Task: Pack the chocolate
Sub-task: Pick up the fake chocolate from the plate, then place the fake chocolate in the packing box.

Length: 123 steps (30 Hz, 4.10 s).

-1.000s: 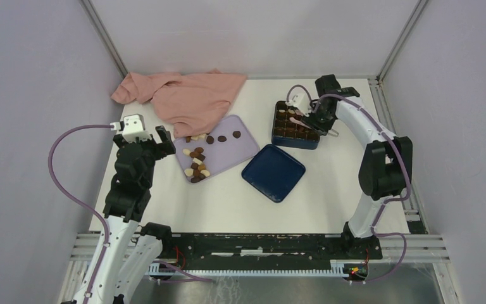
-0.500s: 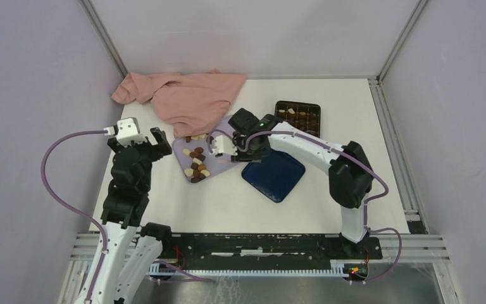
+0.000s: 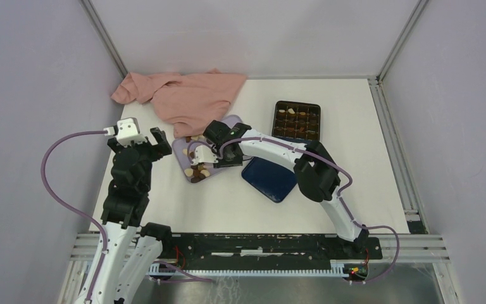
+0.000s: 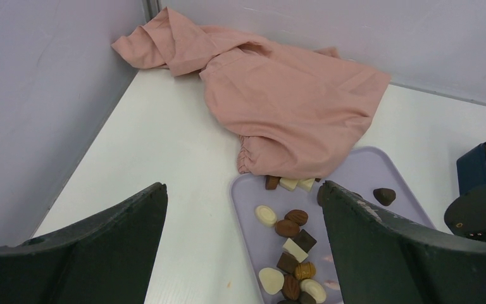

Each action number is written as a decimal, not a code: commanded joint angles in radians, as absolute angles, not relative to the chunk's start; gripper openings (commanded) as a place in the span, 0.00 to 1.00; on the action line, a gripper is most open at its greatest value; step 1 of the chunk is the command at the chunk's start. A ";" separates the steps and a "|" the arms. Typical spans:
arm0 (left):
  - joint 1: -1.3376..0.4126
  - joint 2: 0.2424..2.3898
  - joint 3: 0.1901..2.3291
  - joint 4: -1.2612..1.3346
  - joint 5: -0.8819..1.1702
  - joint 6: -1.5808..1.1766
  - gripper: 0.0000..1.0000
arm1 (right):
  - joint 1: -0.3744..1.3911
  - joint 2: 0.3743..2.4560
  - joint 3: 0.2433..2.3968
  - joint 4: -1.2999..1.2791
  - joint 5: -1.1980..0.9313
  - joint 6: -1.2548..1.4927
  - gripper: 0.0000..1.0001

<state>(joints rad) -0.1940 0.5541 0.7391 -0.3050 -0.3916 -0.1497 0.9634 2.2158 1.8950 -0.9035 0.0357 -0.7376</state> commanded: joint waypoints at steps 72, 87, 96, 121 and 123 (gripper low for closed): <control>-0.193 0.568 0.738 -0.267 -0.381 -0.094 0.96 | 0.976 2.432 2.166 -0.896 0.170 -0.711 0.33; -0.194 0.571 0.738 -0.266 -0.377 -0.094 0.96 | 0.961 2.241 1.982 -0.860 0.157 -0.713 0.28; -0.193 0.569 0.738 -0.267 -0.385 -0.094 0.96 | 0.926 2.105 1.889 -0.862 0.097 -0.702 0.28; -0.192 0.767 0.850 -0.306 -0.065 -0.276 1.00 | 0.198 1.579 1.385 -0.847 -0.062 -0.737 0.28; -0.193 0.790 0.847 -0.273 0.005 -0.320 1.00 | 0.171 1.594 1.381 -0.845 -0.043 -0.745 0.28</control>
<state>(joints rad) -0.1940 0.7601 0.8032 -0.3141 -0.1772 -0.2070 0.2115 1.5944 1.3849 -0.8707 -0.0383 -0.7155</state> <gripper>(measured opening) 0.997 0.359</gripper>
